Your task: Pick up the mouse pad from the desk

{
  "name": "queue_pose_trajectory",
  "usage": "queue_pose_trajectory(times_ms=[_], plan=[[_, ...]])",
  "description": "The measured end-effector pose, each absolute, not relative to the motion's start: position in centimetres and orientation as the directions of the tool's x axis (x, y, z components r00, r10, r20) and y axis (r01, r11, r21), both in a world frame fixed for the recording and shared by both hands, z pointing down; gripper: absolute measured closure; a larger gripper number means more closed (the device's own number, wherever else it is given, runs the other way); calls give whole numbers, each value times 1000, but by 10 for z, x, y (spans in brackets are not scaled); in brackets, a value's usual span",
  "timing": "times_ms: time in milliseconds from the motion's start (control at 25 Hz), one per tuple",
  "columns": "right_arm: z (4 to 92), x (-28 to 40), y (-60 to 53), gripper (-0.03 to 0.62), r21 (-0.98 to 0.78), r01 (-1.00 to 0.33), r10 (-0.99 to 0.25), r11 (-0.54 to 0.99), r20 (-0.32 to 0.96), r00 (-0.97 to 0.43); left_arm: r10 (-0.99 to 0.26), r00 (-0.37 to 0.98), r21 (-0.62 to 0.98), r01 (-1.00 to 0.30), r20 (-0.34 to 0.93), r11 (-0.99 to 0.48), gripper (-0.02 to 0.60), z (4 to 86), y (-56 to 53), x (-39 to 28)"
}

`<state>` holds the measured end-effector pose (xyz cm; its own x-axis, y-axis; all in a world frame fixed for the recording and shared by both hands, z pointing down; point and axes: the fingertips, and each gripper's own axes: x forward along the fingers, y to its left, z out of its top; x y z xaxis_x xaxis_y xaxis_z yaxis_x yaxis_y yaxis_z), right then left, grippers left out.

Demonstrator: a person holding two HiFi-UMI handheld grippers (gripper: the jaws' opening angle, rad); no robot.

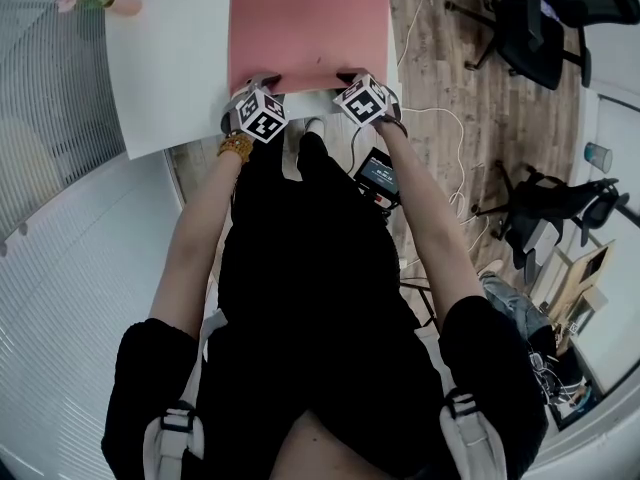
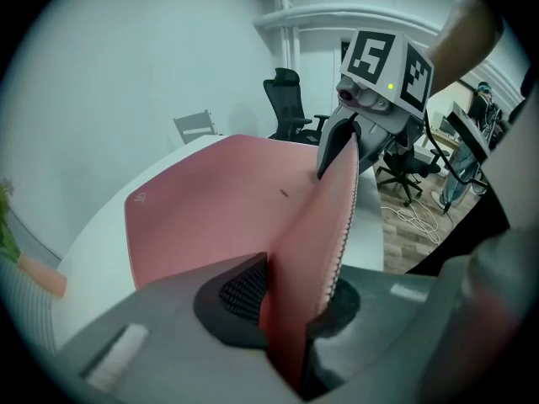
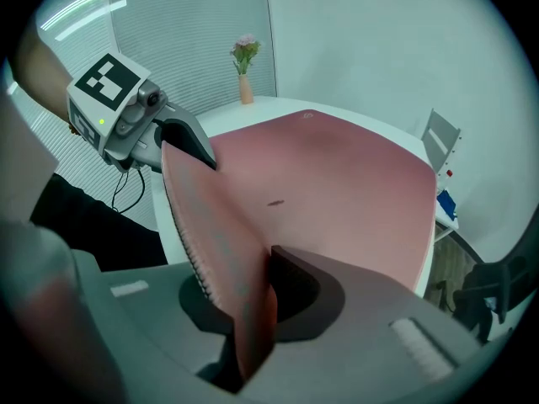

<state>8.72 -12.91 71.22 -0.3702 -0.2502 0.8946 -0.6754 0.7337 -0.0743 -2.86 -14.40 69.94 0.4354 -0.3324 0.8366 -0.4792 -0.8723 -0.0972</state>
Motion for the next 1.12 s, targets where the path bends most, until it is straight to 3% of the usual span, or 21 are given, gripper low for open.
queue_pose_trajectory(times_ms=[760, 1120], plan=[[715, 87, -98, 525, -147, -638, -159, 756, 904, -397, -286, 460, -8, -517, 841, -856, 532, 703, -104, -27], [715, 85, -69, 526, -232, -632, -56, 740, 914, -401, -232, 484, 74, -533, 844, -843, 529, 697, -73, -31]])
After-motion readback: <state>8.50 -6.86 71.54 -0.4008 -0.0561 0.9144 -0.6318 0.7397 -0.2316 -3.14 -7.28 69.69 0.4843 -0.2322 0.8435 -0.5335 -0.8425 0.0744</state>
